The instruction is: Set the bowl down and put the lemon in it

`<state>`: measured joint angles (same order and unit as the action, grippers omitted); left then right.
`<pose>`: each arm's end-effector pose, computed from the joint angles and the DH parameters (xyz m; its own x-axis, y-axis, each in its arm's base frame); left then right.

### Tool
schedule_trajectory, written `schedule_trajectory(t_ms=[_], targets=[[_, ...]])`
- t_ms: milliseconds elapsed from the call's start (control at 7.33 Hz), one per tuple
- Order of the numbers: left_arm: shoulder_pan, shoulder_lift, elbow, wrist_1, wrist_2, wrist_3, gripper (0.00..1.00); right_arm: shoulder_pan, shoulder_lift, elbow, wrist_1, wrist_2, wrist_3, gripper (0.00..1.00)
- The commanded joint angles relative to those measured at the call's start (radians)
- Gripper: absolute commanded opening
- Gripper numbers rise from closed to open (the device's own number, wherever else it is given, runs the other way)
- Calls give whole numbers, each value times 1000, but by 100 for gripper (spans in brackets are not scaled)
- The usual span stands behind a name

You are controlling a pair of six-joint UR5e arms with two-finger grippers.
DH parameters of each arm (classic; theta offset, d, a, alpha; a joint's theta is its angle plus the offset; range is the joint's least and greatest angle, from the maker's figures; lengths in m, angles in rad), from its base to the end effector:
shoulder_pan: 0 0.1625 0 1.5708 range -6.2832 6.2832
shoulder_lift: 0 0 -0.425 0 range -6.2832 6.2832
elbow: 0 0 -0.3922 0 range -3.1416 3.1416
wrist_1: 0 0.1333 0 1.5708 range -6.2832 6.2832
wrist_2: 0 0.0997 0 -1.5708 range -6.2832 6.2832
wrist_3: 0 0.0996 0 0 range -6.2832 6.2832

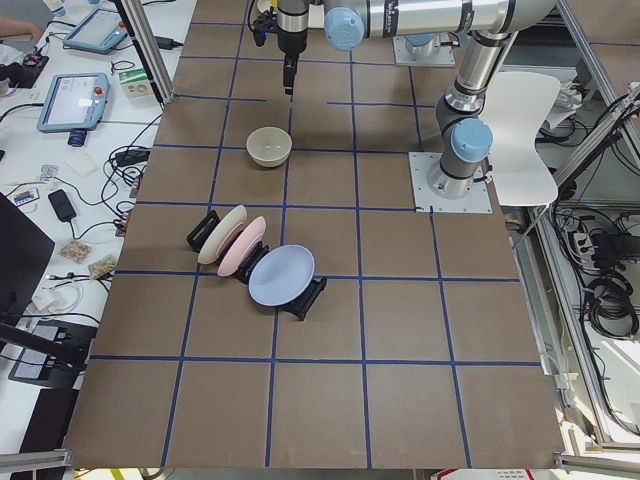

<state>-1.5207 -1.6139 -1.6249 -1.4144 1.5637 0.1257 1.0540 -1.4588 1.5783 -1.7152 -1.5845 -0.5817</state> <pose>-0.1081 -0.5201 0.4555 -0.9971 0.0757 -0.0004 0.0756 0.9954 -0.0596 -0.1516 -0.5338 0.4410 -0.9976 -0.0645 0.0251 -0.0648 0.9978 -0.0133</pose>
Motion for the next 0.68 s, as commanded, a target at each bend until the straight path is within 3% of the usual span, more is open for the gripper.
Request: schedule_trajectory(t_ms=[0, 273, 545], targets=[[55, -41, -6, 11, -11, 9, 100, -85, 67, -18, -55, 4, -129, 100], [158, -96, -10, 43, -11, 6, 100, -81, 157, -11, -148, 39, -132, 100], [175, -196, -10, 106, -14, 2, 100, -81, 334, -9, -300, 40, -136, 100]])
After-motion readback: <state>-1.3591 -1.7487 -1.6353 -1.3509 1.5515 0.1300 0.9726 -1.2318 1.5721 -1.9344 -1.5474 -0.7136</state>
